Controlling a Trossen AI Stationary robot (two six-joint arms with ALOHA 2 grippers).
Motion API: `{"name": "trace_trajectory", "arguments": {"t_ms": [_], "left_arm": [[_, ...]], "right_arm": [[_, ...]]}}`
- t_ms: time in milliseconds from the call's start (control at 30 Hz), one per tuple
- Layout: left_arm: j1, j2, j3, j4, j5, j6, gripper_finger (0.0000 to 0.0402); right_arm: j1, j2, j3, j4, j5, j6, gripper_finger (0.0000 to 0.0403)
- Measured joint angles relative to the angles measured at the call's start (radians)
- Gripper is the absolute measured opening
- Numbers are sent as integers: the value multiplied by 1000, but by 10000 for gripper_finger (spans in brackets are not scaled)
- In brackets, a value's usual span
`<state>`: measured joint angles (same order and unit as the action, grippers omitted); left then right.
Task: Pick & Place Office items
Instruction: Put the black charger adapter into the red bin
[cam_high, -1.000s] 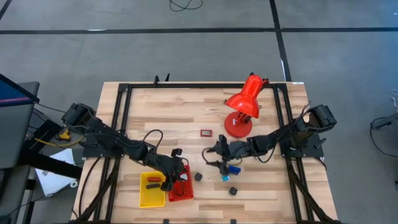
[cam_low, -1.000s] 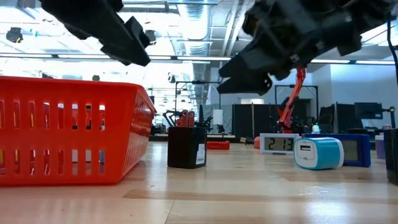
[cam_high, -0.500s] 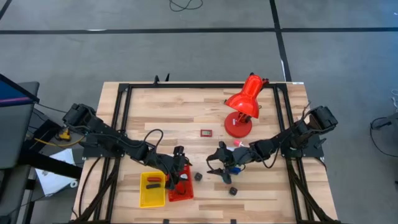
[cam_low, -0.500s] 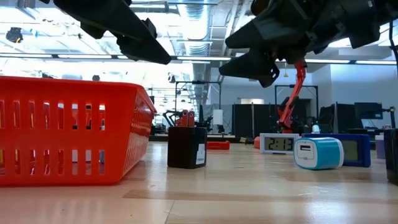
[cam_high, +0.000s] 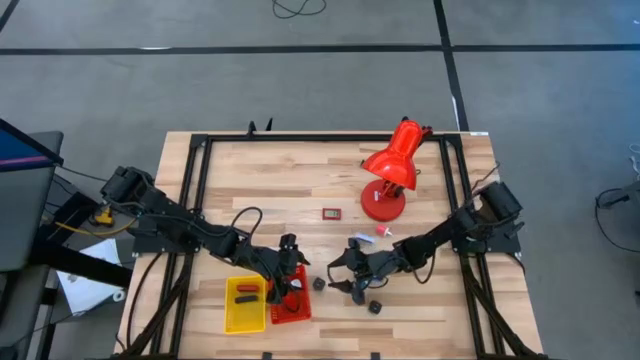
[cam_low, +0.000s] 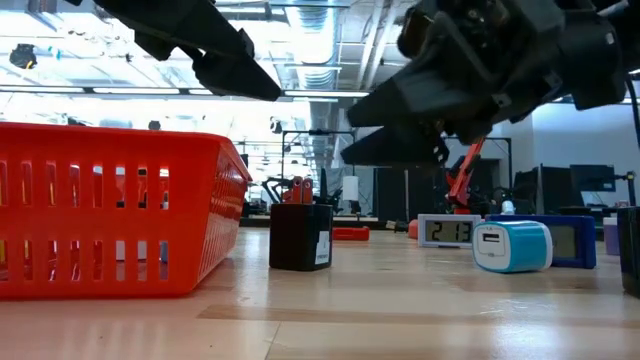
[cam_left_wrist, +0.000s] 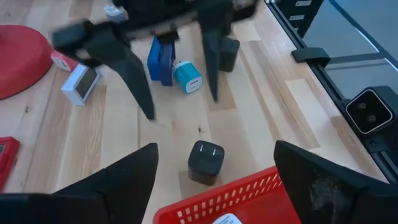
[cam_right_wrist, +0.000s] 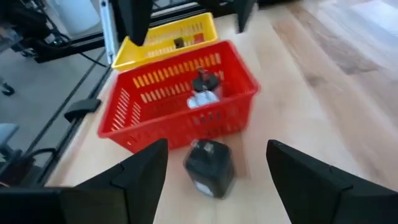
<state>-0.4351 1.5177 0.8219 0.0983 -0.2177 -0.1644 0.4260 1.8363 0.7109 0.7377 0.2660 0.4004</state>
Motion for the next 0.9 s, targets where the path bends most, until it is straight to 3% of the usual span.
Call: {"name": "trace_trajectory", "arguments": {"t_ms": [267, 900], "left_arm": [[0, 0, 0, 8, 0, -1, 316], [0, 0, 0, 16, 4, 2, 312]], "right_arm": [[12, 120, 104, -53, -15, -15, 265], [27, 142, 112, -113, -10, 23, 265]]}}
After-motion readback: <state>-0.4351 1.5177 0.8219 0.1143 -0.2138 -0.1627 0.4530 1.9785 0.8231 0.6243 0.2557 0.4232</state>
